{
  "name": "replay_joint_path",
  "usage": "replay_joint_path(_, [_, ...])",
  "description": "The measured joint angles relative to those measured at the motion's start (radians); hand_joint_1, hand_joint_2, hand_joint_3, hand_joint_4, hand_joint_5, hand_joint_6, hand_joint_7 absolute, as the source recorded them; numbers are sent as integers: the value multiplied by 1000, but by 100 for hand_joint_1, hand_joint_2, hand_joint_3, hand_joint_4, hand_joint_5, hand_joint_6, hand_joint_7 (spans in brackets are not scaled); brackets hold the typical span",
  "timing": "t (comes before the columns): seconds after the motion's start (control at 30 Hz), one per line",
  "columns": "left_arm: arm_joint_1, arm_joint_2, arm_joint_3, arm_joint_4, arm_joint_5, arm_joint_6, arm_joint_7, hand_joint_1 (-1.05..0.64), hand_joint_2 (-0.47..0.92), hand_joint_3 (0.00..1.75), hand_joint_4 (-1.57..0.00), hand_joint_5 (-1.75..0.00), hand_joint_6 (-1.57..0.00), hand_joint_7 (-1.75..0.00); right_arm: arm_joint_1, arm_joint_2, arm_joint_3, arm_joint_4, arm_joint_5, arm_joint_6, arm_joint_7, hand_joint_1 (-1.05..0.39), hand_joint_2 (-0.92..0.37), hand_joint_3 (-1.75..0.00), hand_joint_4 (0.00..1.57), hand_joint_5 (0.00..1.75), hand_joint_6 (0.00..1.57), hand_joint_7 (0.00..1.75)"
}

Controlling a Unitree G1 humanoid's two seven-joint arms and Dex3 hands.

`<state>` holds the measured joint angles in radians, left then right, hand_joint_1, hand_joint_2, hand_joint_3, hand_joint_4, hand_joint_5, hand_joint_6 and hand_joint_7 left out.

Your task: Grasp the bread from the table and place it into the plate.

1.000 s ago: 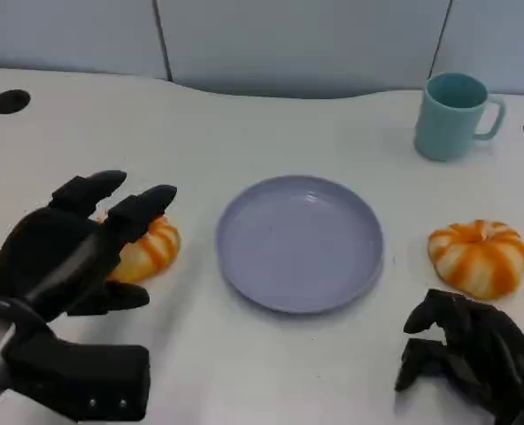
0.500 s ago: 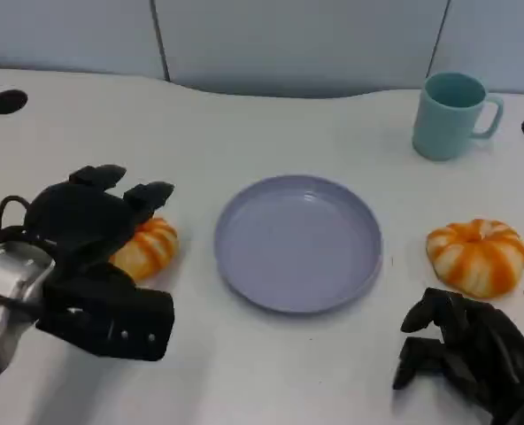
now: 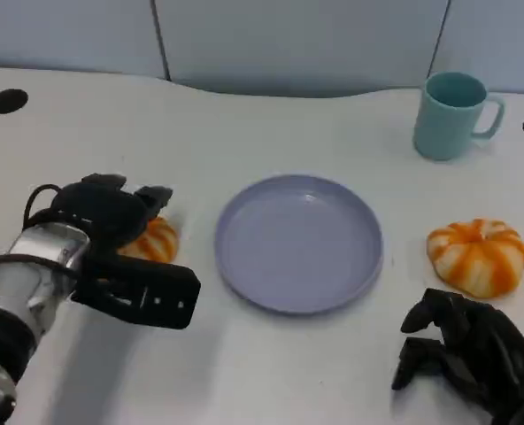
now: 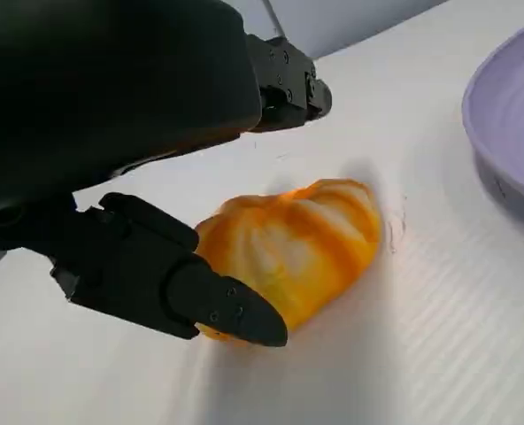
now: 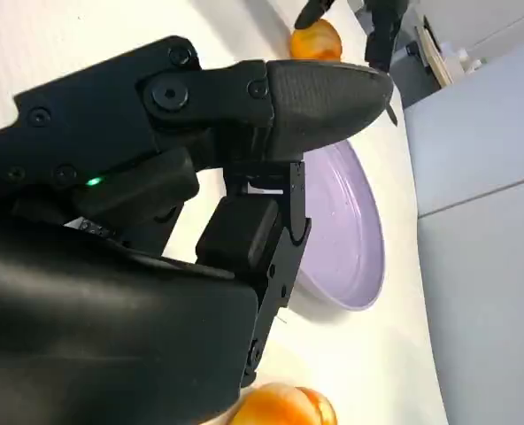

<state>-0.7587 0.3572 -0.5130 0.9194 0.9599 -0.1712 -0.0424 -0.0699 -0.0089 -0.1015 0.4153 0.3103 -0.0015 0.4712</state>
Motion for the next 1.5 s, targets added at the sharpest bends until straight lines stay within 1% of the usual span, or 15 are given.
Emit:
replay_joint_path(0.17, [-52,-49,-45,148,-6,4,62,-30,74,0,0,0,-4,-1,5,0,-1,-9,1,4,-4,-42,-92,-43,125,103,116,95])
replay_joint_path(0.27, [-90,-81,-65,233,-10,10,90,-30,75,0,0,0,-5,-1,6,0,-1,-9,5,5,0,-43,-92,-43,126,103,117,95])
replay_joint_path(0.43, [-133,-120,-90,335,-17,29,96,-25,73,0,-3,-1,-8,-2,8,0,-1,-10,7,5,3,-42,-92,-43,126,103,117,96])
replay_joint_path(0.6, [-153,-132,-95,386,-49,38,95,-23,73,0,-5,-3,-11,-2,8,-1,-1,-13,8,10,3,-42,-92,-42,126,103,116,97])
replay_joint_path(0.8, [-164,-138,-100,417,-80,48,95,-28,77,1,-10,-4,-14,-2,17,-4,-3,-23,15,18,6,-41,-92,-44,126,103,115,98])
replay_joint_path(0.9, [-168,-142,-98,422,-98,54,79,-26,77,1,-11,-4,-18,-3,24,-5,-3,-34,17,25,6,-42,-92,-42,127,103,115,99])
replay_joint_path(1.03, [-172,-145,-75,428,-149,52,45,-23,83,2,-25,-8,-31,-5,41,-11,-5,-61,23,49,6,-42,-92,-42,125,106,111,104])
replay_joint_path(1.07, [-172,-145,-74,428,-158,49,46,-19,85,2,-34,-9,-37,-4,43,-13,-5,-66,23,56,5,-42,-92,-42,125,106,111,106])
replay_joint_path(1.17, [-171,-145,-76,430,-163,31,63,-18,90,3,-42,-9,-44,-3,47,-15,-5,-72,24,60,4,-43,-92,-42,124,107,110,107])
replay_joint_path(1.27, [-171,-145,-81,432,-162,19,83,-19,92,9,-56,-14,-55,-6,47,-16,-8,-73,27,64,4,-43,-92,-41,124,107,111,107])
replay_joint_path(1.3, [-171,-145,-86,433,-160,19,96,-21,92,18,-68,-17,-67,-6,48,-16,-10,-75,28,67,3,-42,-92,-41,124,107,110,106])
replay_joint_path(1.37, [-170,-145,-92,435,-159,18,122,-25,92,25,-80,-21,-79,-8,51,-18,-14,-77,31,69,1,-43,-92,-41,124,107,110,106])
replay_joint_path(1.4, [-169,-145,-92,435,-161,19,131,-29,92,20,-91,-24,-91,-9,52,-19,-16,-78,32,69,1,-43,-92,-40,124,108,110,106])
replay_joint_path(1.47, [-169,-145,-92,436,-162,22,143,-34,92,14,-102,-29,-104,-10,56,-20,-19,-83,33,73,1,-43,-92,-39,124,108,110,106])
replay_joint_path(1.5, [-169,-145,-93,436,-162,25,150,-36,92,18,-90,-73,-103,-32,57,-20,-21,-85,33,74,0,-42,-92,-40,124,108,111,106])
